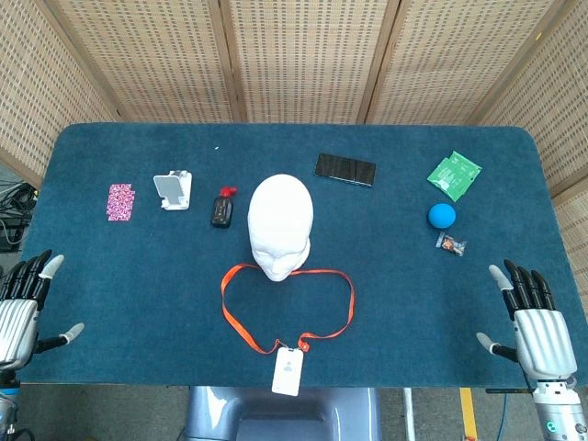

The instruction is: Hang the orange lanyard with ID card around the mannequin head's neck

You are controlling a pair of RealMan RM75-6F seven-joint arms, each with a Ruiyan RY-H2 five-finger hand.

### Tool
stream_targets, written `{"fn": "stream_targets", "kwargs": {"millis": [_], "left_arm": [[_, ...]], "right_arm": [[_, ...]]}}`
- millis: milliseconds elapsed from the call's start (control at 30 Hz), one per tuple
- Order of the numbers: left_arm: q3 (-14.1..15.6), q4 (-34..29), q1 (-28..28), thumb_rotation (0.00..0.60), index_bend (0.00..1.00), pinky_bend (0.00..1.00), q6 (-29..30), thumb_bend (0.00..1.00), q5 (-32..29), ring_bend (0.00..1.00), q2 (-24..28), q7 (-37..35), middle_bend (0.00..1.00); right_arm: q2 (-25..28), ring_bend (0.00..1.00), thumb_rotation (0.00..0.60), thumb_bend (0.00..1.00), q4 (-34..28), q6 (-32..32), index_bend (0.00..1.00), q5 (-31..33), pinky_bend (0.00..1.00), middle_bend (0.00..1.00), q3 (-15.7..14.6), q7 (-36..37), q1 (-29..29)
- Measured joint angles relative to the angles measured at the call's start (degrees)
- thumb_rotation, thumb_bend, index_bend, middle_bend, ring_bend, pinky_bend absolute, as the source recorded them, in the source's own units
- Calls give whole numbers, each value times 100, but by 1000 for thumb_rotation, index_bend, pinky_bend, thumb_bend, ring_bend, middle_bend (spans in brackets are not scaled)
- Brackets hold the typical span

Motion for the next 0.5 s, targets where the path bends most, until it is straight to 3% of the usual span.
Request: {"fn": "stream_targets", "kwargs": {"millis": [267, 500], "left_arm": [[-6, 3, -31, 600, 0, 0, -60, 0, -23, 0, -32, 68, 0], [-36, -3, -55, 600, 0, 0, -77, 0, -56, 0, -32, 43, 0]], "right_arm": [[-17, 0, 600, 0, 18, -200, 33, 55, 0, 0, -28, 95, 63], [-129, 0, 600, 29, 166, -1028, 278, 243, 0, 0, 12, 261, 475]]}}
